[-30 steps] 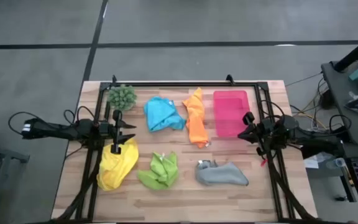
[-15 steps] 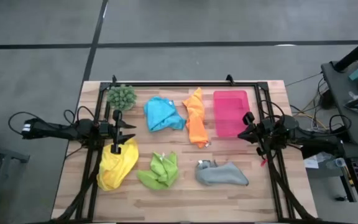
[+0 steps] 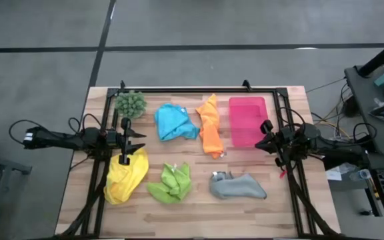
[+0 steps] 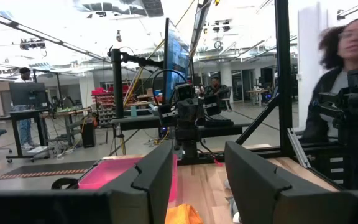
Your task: Fold microfiber towels
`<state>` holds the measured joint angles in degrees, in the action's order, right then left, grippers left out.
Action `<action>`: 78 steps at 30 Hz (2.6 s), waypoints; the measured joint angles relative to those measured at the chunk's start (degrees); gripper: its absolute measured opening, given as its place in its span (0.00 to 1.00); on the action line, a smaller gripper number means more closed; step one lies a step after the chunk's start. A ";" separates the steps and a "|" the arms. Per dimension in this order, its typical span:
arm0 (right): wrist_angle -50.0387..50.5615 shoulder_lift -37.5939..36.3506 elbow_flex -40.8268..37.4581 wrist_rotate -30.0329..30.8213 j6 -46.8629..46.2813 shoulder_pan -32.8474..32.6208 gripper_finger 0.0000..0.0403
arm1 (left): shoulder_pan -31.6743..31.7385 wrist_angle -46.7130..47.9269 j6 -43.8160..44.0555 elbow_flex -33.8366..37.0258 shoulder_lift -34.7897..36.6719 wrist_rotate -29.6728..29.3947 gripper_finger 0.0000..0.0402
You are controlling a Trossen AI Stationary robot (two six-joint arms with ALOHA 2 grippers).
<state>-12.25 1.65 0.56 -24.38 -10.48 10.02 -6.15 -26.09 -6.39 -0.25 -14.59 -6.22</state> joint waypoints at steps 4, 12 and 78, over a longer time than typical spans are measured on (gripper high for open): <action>0.00 0.00 -0.01 -0.02 0.00 0.00 0.02 | 0.02 0.00 0.00 0.00 0.00 -0.02 0.33; 0.00 0.00 0.01 -0.02 0.00 0.00 0.02 | 0.02 0.00 0.00 0.00 0.00 -0.02 0.33; 0.00 0.00 -0.01 9.51 -32.29 0.00 0.02 | 0.00 -0.64 1.46 0.00 0.00 0.02 0.33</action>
<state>-12.25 1.65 0.56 -14.87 -42.77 10.02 -6.15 -26.73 -4.93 -0.25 -14.59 -6.20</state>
